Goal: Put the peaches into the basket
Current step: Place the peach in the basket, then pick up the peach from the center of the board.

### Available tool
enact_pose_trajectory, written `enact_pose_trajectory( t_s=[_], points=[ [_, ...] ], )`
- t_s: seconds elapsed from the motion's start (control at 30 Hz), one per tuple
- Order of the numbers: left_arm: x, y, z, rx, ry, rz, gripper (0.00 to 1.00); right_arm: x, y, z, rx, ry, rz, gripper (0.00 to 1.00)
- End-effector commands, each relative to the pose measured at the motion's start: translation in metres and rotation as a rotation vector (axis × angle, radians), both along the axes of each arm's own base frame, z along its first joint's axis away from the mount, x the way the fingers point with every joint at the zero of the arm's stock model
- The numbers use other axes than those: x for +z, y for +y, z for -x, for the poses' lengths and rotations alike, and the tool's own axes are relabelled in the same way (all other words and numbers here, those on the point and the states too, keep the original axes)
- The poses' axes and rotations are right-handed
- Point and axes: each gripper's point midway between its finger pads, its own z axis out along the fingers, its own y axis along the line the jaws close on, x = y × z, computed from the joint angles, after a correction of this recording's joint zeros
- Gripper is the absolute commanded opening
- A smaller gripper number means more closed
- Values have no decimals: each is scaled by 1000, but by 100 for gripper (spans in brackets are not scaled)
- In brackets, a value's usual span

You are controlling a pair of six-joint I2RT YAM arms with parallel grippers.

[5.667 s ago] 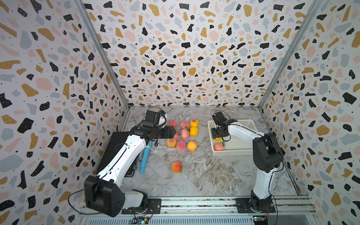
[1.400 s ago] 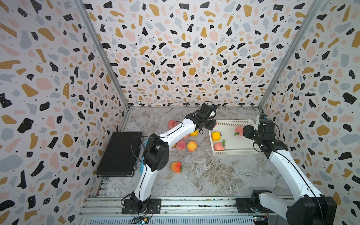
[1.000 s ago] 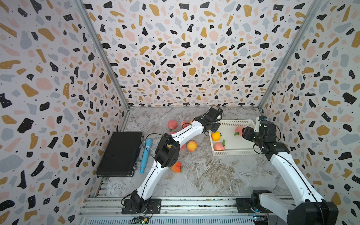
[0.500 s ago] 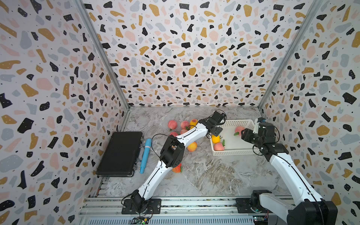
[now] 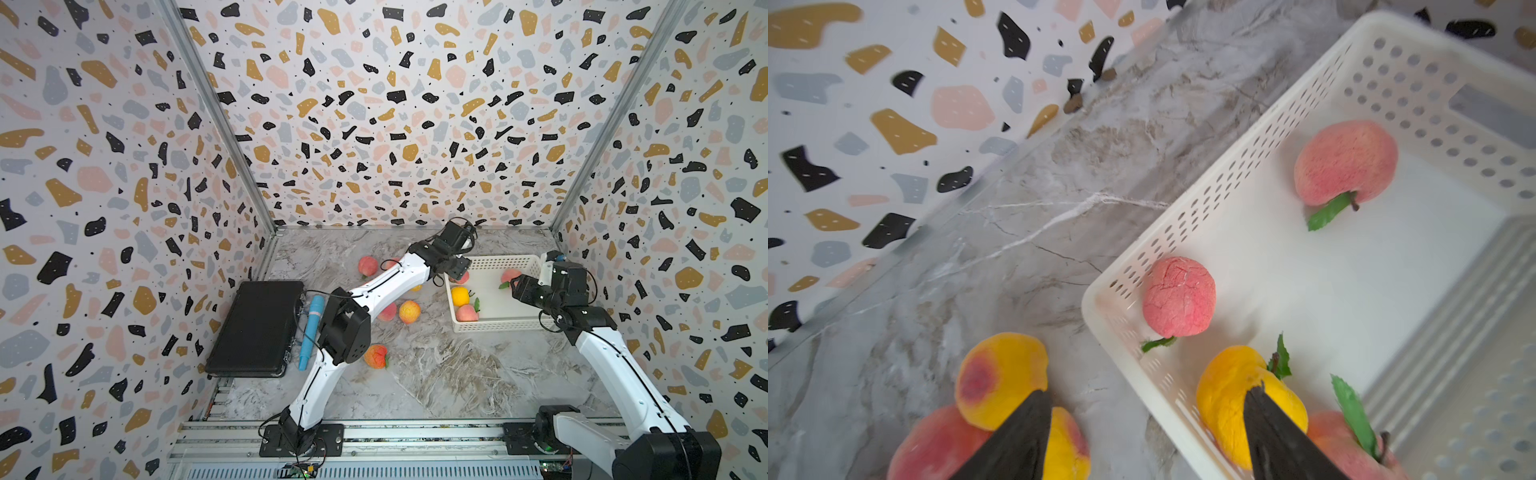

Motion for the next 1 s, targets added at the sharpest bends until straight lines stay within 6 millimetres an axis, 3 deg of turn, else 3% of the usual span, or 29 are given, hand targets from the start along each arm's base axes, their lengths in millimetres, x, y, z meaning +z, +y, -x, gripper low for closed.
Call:
enact_pose_trajectory(
  t_s=[0.0,0.17,0.27,0.43,0.53,0.7,0.83,0.97],
  points=[
    [41,48,-4,86,31,112,75,27,13,4,91,-44,-14,70],
    [66,124,0,195,82,185,76,32,38,9,224,-12,-85,72],
    [67,178,4,285,147,258,76,30,64,16,312,3,-80,73],
    [58,263,18,443,207,341,77,17,130,43,527,31,-32,74],
    [55,299,29,511,219,389,78,5,172,64,656,20,-29,76],
    [47,338,34,577,228,451,80,-28,223,102,861,-10,100,81],
    [53,341,33,559,254,519,81,-54,258,123,996,13,127,81],
    [53,350,32,575,260,557,81,-66,294,140,1130,-20,126,86]
  ],
)
